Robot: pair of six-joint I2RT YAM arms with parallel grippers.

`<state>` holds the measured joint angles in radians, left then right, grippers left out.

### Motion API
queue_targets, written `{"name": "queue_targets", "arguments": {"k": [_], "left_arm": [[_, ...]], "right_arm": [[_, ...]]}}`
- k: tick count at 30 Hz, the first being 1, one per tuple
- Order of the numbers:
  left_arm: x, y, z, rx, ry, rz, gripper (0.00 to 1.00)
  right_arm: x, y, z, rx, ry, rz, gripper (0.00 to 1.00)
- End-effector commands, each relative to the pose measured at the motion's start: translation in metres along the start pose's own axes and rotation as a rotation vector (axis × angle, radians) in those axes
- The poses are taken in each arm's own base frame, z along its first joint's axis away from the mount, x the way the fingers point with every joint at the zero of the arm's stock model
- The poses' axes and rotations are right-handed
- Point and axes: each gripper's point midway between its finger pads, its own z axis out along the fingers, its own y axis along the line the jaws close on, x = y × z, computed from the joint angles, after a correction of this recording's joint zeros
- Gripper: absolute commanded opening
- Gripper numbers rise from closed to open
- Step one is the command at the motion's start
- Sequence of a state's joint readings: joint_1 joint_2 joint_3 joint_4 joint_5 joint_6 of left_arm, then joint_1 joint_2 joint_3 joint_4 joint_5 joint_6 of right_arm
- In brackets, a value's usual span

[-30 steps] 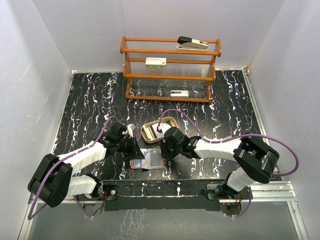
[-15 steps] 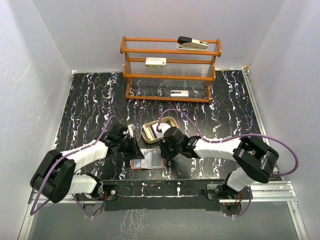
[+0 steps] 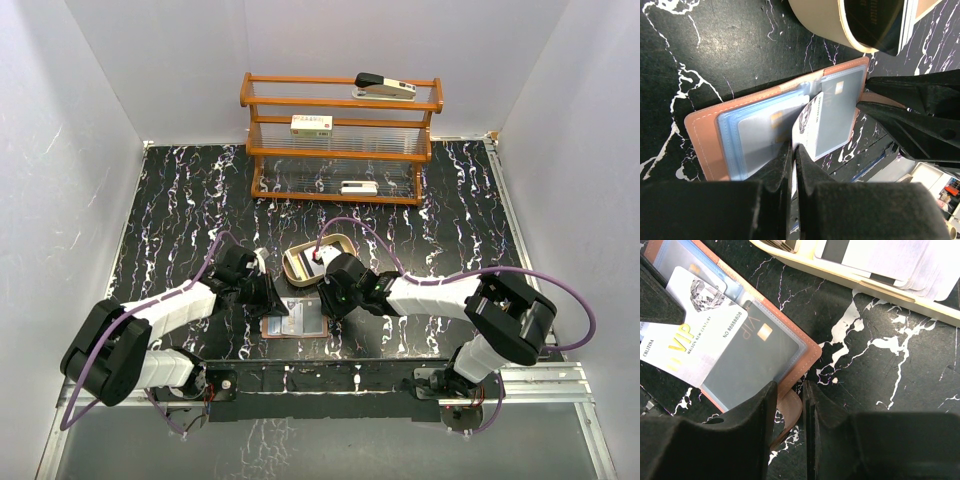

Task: Put the credit cards into the card holder
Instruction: Insert the credit card into the card holder.

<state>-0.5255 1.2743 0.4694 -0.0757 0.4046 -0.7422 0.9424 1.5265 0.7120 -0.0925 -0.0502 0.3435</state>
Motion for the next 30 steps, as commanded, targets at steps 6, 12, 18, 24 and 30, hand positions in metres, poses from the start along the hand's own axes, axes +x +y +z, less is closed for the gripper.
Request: {"name": "queue_targets", "arguments": {"k": [6, 12, 18, 24, 30], "left_arm": [[0.001, 0.017, 0.010, -0.047, -0.019, -0.039, 0.00], [-0.003, 0.018, 0.008, -0.052, -0.048, -0.020, 0.00], [-0.004, 0.022, 0.006, -0.061, -0.076, -0.025, 0.00], [-0.001, 0.025, 0.009, -0.048, -0.090, -0.053, 0.00], [-0.001, 0.025, 0.009, -0.042, -0.092, -0.051, 0.00]], "right_arm": [[-0.018, 0.003, 0.002, 0.008, -0.050, 0.003, 0.26], [-0.018, 0.001, 0.002, 0.021, -0.051, 0.023, 0.26], [-0.020, 0.005, 0.005, 0.008, -0.052, 0.054, 0.26], [-0.021, 0.010, 0.006, -0.009, -0.059, 0.088, 0.25], [-0.022, 0.009, 0.005, 0.001, -0.061, 0.115, 0.25]]}}
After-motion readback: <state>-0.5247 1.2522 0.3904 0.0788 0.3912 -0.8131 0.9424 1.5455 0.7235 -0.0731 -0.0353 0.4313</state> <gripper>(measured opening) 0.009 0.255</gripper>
